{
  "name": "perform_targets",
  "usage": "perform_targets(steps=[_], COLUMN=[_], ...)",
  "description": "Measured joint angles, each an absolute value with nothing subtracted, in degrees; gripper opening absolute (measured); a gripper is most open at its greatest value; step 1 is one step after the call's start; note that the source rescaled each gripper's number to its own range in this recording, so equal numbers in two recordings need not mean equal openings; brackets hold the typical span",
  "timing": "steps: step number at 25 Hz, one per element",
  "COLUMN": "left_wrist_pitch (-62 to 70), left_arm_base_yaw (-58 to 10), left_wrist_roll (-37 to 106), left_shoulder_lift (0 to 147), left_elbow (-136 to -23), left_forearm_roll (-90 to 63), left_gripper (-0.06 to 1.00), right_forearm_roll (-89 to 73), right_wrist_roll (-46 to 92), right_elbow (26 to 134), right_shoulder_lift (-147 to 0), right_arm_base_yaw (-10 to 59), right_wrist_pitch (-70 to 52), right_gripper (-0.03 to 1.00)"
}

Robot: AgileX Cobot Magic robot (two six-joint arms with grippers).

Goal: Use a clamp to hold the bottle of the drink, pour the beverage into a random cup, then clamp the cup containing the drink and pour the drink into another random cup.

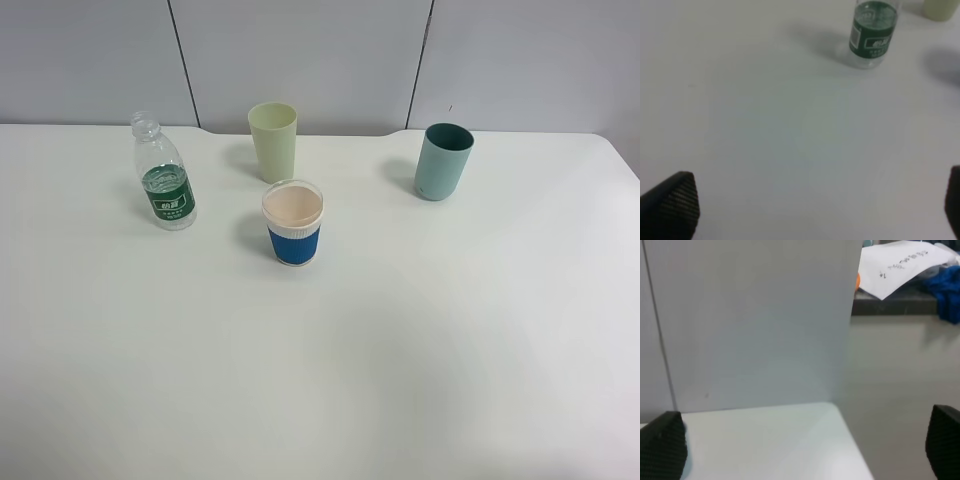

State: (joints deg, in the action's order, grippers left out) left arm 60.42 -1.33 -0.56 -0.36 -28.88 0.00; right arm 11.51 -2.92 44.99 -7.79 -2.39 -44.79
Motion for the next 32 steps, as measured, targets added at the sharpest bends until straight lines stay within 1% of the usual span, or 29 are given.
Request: perform_targets(steps=[7,11,14,20,32], left_wrist_pitch=[60.4,60.4,60.4,60.4,60.4], left_arm_base_yaw=[-1.3,-1.3,-1.3,-1.3,-1.3], left_wrist_roll=[-0.6,-0.6,-0.6,-0.6,-0.6], left_shoulder_lift=[-0.4,-0.4,-0.4,-0.4,-0.4], left_elbow=[-28.9,-28.9,-28.9,-28.9,-28.9], left_forearm_roll=[0.0,0.0,0.0,0.0,0.0], left_gripper=[1.00,1.00,1.00,1.00,1.00], right_forearm_roll=[4.4,4.3,4.2,0.0,-0.7], right_wrist_roll=[0.6,0.9,1.1,1.4,1.6], right_elbow=[45.0,44.8,41.9,31.6,28.8], right_shoulder_lift=[-0.1,0.2,0.2,0.2,0.1], right_arm_base_yaw=[-2.4,-2.4,-2.4,-2.4,-2.4], right_wrist_pitch=[-57.5,-63.8,-66.3,-66.8,-61.3], right_gripper=[0.86,0.86,0.86,0.86,0.86])
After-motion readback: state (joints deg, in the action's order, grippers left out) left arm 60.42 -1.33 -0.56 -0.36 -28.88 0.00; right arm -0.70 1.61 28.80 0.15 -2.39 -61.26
